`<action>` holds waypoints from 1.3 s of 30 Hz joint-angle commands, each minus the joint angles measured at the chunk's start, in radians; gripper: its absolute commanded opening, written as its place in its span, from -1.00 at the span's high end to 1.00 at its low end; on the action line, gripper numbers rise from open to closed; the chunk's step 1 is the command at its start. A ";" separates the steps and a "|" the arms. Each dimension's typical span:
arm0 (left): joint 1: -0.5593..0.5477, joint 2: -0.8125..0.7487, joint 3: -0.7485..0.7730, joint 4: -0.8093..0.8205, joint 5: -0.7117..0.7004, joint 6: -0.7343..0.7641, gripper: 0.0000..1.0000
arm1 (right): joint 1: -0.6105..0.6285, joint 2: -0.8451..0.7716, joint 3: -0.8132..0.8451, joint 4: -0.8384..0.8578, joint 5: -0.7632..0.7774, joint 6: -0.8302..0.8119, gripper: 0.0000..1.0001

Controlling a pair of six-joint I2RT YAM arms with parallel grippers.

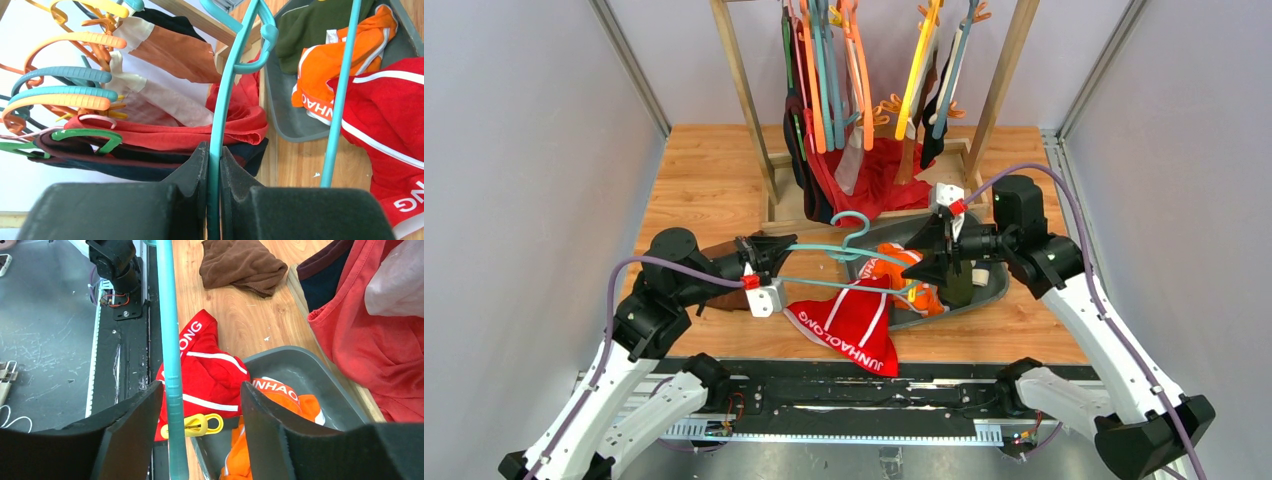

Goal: Remove the underwear clipped to the hanger
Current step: Place the hanger at the clothesline.

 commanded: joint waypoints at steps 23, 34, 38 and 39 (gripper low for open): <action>0.003 0.003 -0.032 0.091 -0.005 -0.042 0.99 | 0.061 0.005 -0.074 0.084 -0.033 0.060 0.53; 0.004 -0.009 -0.051 0.109 -0.017 -0.060 0.39 | 0.027 -0.057 -0.107 0.113 -0.023 0.067 0.99; 0.006 -0.016 -0.049 0.107 -0.023 -0.058 -0.07 | -0.009 -0.107 -0.129 0.109 -0.005 0.055 0.99; 0.006 -0.018 -0.047 0.107 -0.026 -0.059 -0.19 | -0.017 -0.121 -0.134 0.101 0.002 0.047 0.99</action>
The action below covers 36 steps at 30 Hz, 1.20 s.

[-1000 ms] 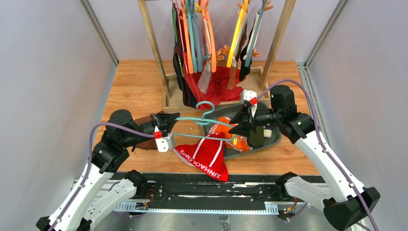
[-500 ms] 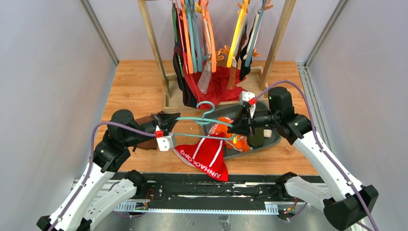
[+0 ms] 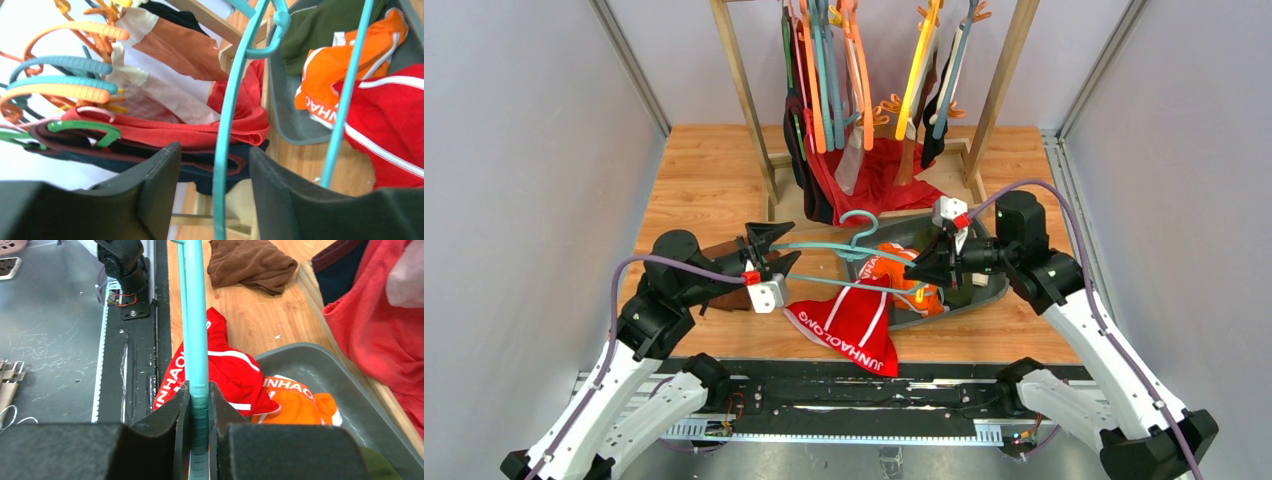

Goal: Remove the underwear clipped to the hanger
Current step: Place the hanger at the clothesline.

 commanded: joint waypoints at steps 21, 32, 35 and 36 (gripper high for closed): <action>0.011 -0.007 0.079 0.142 -0.278 -0.290 -0.89 | -0.211 -0.252 0.209 -0.587 0.523 -0.297 0.99; 0.011 0.012 0.081 0.144 -0.279 -0.276 -0.94 | -0.422 -0.343 0.220 -0.628 0.694 -0.251 0.99; 0.011 0.011 0.079 0.139 -0.274 -0.267 -0.95 | -0.431 -0.331 0.228 -0.635 0.764 -0.253 0.99; 0.011 0.009 0.078 0.140 -0.272 -0.264 -0.95 | -0.432 -0.323 0.234 -0.638 0.791 -0.257 0.99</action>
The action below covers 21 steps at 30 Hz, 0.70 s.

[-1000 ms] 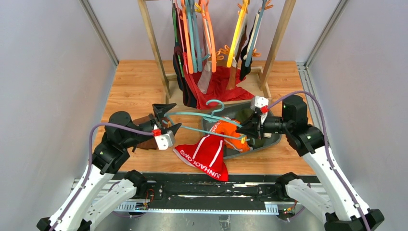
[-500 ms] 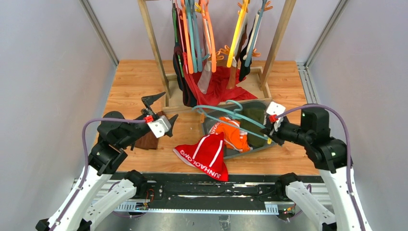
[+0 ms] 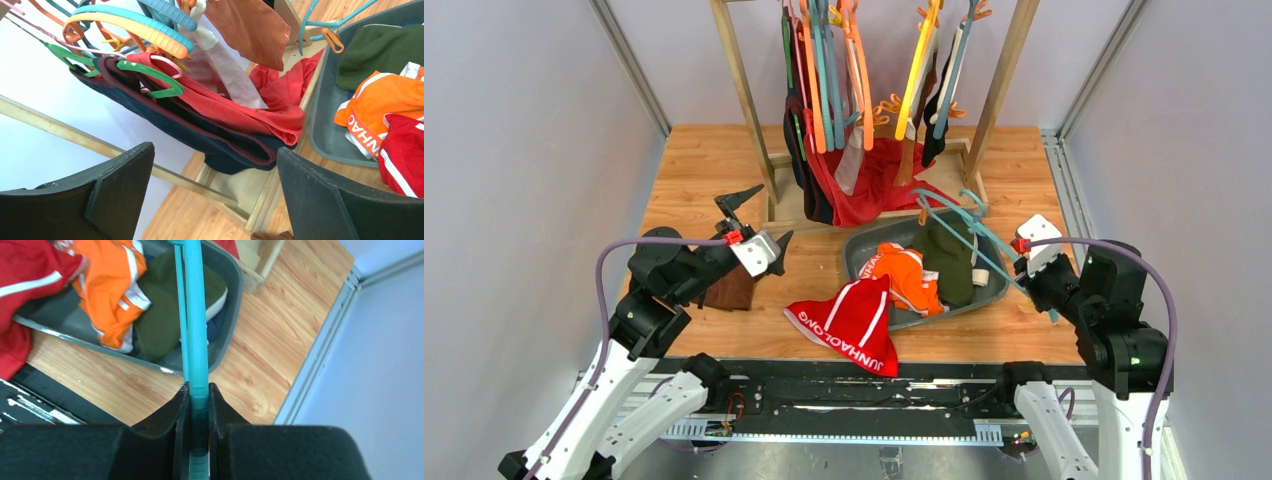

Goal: Remove the underwear clipped to the hanger
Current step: Place the hanger at the clothesline.

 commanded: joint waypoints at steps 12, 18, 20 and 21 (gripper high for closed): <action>0.005 -0.014 0.007 0.027 0.008 0.017 -0.99 | -0.021 0.149 0.134 0.138 0.324 0.098 0.99; 0.005 -0.020 -0.001 0.020 0.009 0.030 -0.99 | -0.020 0.245 0.207 0.241 0.330 0.126 0.99; 0.005 -0.021 -0.002 0.019 0.008 0.033 -0.99 | -0.020 0.270 0.235 0.265 0.312 0.138 0.99; 0.005 -0.021 -0.003 0.019 0.008 0.032 -0.99 | -0.020 0.281 0.248 0.279 0.305 0.147 0.99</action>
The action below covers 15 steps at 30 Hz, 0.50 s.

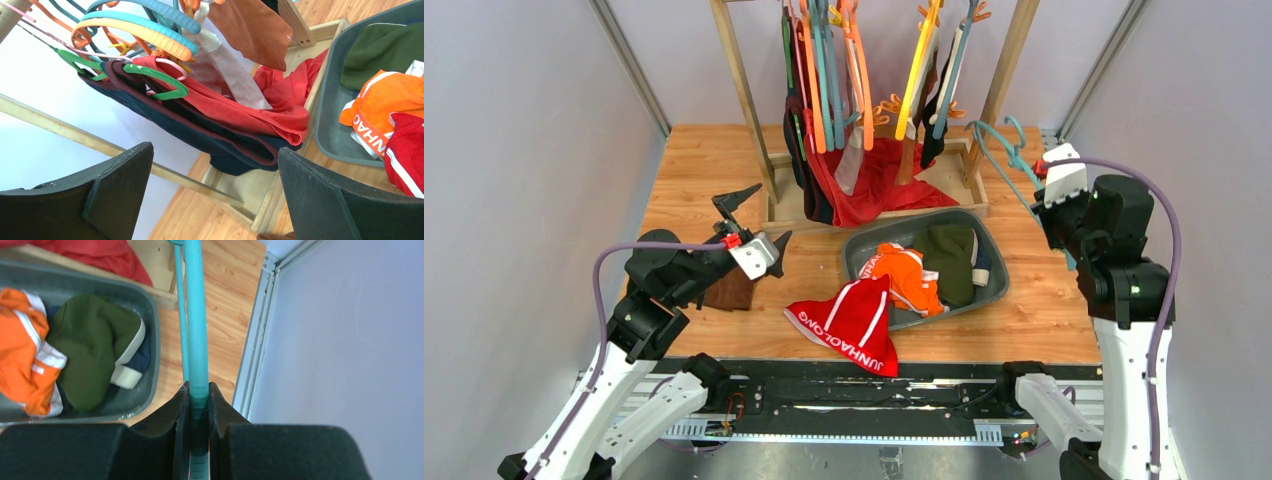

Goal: Remove the underwear clipped to the hanger
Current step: Place the hanger at the clothesline.

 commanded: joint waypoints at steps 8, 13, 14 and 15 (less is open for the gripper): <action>0.005 -0.012 -0.002 0.015 0.013 0.012 -0.96 | -0.013 0.133 0.175 0.182 0.006 0.090 0.99; 0.005 -0.011 -0.002 0.015 0.013 0.013 -0.96 | -0.013 0.198 0.228 0.234 0.018 0.114 0.99; 0.005 -0.011 -0.002 0.015 0.015 0.013 -0.96 | -0.013 0.212 0.241 0.241 0.017 0.121 0.99; 0.005 -0.011 -0.002 0.015 0.015 0.012 -0.96 | -0.012 0.225 0.254 0.248 0.016 0.128 0.99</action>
